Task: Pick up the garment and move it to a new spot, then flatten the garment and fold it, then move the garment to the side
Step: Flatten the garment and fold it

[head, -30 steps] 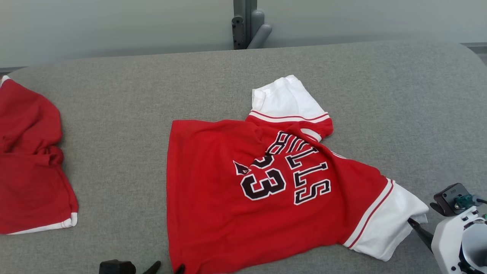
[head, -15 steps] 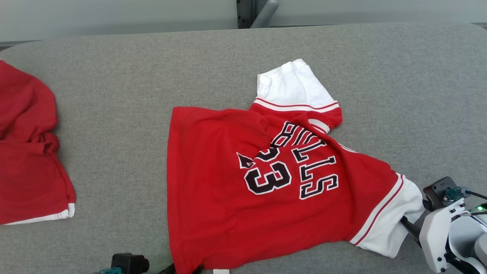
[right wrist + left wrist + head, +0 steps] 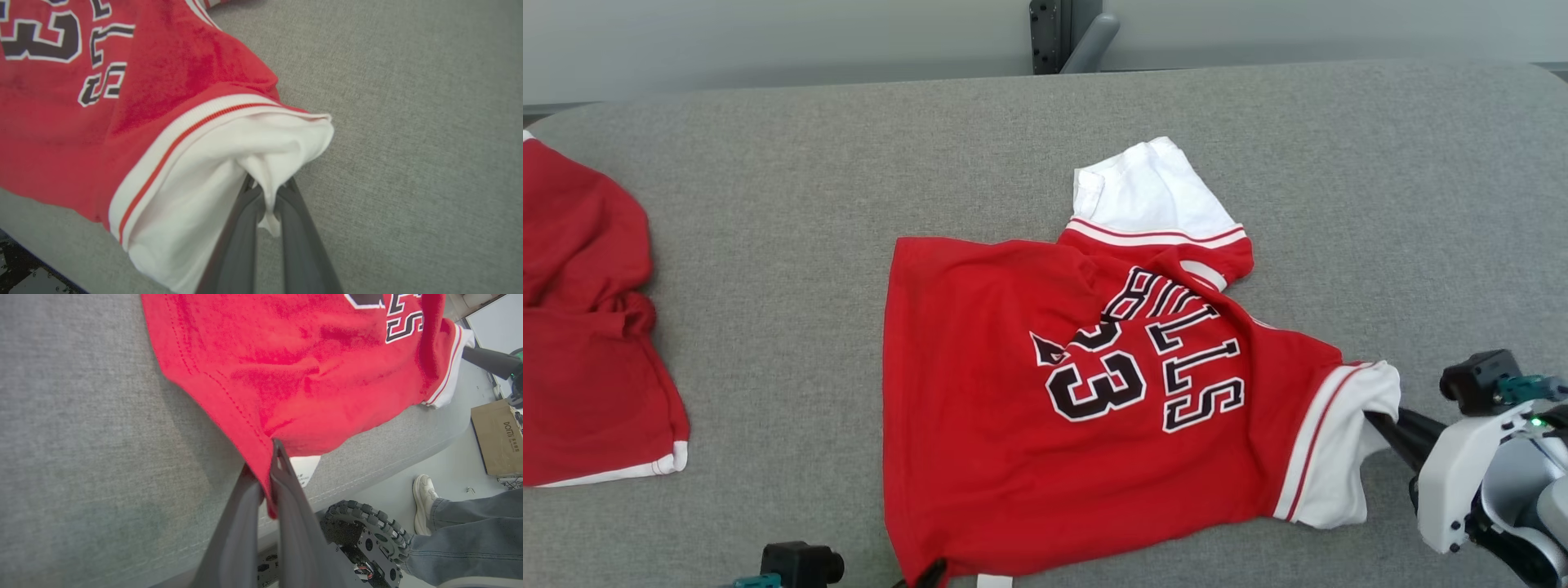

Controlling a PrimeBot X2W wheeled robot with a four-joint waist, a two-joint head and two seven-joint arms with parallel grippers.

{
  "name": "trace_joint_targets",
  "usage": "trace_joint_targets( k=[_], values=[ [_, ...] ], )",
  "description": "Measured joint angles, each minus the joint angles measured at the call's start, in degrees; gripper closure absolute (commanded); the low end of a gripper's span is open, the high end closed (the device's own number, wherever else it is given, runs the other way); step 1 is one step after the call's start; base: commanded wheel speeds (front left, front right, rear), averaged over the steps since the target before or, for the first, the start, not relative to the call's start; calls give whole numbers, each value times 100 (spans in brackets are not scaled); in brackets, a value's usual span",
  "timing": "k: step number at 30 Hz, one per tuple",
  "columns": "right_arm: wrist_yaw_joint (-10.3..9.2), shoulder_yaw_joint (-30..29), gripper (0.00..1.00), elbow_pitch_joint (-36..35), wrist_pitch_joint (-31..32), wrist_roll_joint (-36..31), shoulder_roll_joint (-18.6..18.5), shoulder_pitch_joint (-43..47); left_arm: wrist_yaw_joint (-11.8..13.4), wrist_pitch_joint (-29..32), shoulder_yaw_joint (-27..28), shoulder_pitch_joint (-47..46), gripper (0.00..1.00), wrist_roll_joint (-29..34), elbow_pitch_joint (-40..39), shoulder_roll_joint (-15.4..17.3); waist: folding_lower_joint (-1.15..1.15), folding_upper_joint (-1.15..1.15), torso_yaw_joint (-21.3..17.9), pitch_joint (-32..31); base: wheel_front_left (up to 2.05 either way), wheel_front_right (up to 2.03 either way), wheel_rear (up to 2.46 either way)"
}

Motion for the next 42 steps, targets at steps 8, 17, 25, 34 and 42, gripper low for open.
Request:
trace_joint_targets(
  k=[8,17,25,34,42],
  values=[
    [-1,-1274,100,-1601,-200,1269,-149,541,-1,-107,312,40,100,-552,-1202,410,0,0,-11,-283,0,0,0],
    [-2,-3083,100,-3593,-204,2239,-31,798,120,503,1034,-268,100,-956,-3359,1338,0,0,-73,-488,0,0,0],
    [-3,-4221,100,-4174,258,2441,145,-419,182,1373,2171,-1955,100,-2151,-3867,2121,0,0,-72,-183,0,0,0],
    [-2,-3866,100,-2877,1214,1249,779,-3483,301,2330,1944,-5065,100,-2484,-2172,2026,0,0,-47,707,0,0,0],
    [-2,-3356,100,-910,1013,-769,2069,-6951,281,1958,1358,-8162,100,-1053,280,1112,1,0,17,1738,0,0,0]
  ],
)
